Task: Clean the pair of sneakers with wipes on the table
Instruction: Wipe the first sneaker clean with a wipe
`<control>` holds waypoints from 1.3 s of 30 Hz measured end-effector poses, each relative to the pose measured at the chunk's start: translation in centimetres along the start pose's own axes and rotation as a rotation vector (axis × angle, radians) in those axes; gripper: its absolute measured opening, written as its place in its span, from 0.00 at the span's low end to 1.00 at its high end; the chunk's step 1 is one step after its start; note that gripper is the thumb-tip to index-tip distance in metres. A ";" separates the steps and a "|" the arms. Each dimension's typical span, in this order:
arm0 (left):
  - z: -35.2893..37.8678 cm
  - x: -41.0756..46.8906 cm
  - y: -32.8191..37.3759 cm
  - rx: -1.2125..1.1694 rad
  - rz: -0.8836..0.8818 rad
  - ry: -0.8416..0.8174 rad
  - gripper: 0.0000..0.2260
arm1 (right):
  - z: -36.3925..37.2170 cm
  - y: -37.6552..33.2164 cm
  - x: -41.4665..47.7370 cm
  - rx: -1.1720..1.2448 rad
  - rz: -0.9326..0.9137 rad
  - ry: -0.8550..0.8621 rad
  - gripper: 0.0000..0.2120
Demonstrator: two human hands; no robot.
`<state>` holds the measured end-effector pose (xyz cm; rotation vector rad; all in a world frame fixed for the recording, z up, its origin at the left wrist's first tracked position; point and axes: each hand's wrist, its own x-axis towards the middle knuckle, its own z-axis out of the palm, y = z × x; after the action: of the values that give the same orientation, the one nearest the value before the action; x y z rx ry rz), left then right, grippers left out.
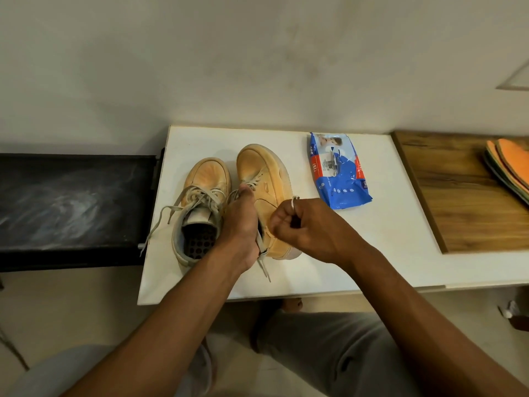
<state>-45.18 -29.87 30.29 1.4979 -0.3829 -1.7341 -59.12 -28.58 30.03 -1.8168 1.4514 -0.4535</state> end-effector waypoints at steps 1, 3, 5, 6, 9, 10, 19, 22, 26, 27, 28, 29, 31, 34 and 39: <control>0.1 -0.1 0.2 -0.001 -0.014 -0.011 0.18 | -0.2 0.2 -0.4 0.026 0.022 0.018 0.04; 0.2 -0.4 0.5 0.025 -0.040 -0.032 0.14 | -0.6 1.0 -1.1 0.048 0.055 0.121 0.07; 0.2 -0.6 0.5 0.074 -0.055 -0.046 0.12 | -0.7 1.5 -1.4 0.046 0.085 0.181 0.09; 0.2 -0.6 0.5 0.103 -0.071 -0.058 0.13 | -0.6 1.6 -1.4 0.051 0.110 0.168 0.08; 0.0 -0.7 0.2 0.292 -0.067 -0.108 0.18 | -0.1 2.0 -1.2 0.038 0.165 0.140 0.09; -0.1 -1.0 0.2 0.409 -0.025 -0.114 0.19 | 0.0 2.1 -1.1 0.033 0.173 0.155 0.10; -2.5 -1.9 0.8 1.164 0.219 -0.217 0.18 | -0.1 2.5 -1.3 -0.002 0.222 0.185 0.11; -2.3 -1.9 0.6 1.155 0.233 -0.196 0.12 | 0.0 2.2 -1.5 -0.020 0.214 0.189 0.12; -1.9 -1.8 -0.2 1.166 0.258 -0.150 0.12 | -0.1 1.7 -2.3 -0.030 0.187 0.136 0.08; -1.9 -1.6 -0.2 1.154 0.269 -0.145 0.12 | 0.0 1.6 -2.5 -0.032 0.176 0.109 0.08; -2.0 -1.4 -0.3 1.146 0.282 -0.138 0.11 | 0.1 1.5 -2.6 -0.038 0.167 0.086 0.08; -2.0 -1.2 -0.3 1.145 0.290 -0.133 0.11 | 0.3 1.5 -2.7 -0.050 0.165 0.073 0.08; -2.0 -0.9 -0.4 1.157 0.294 -0.129 0.10 | 0.6 1.7 -2.6 -0.070 0.177 0.097 0.08; -1.7 -0.6 -0.4 1.158 0.288 -0.136 0.12 | 0.7 2.0 -2.2 -0.074 0.237 0.213 0.10; -1.9 -0.4 -0.4 1.155 0.287 -0.128 0.10 | 1.1 1.9 -2.7 -0.096 0.184 0.119 0.10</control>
<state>-43.54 -28.81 29.86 1.9120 -1.7862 -1.3842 -60.44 -25.83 28.39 -1.7348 1.7313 -0.4106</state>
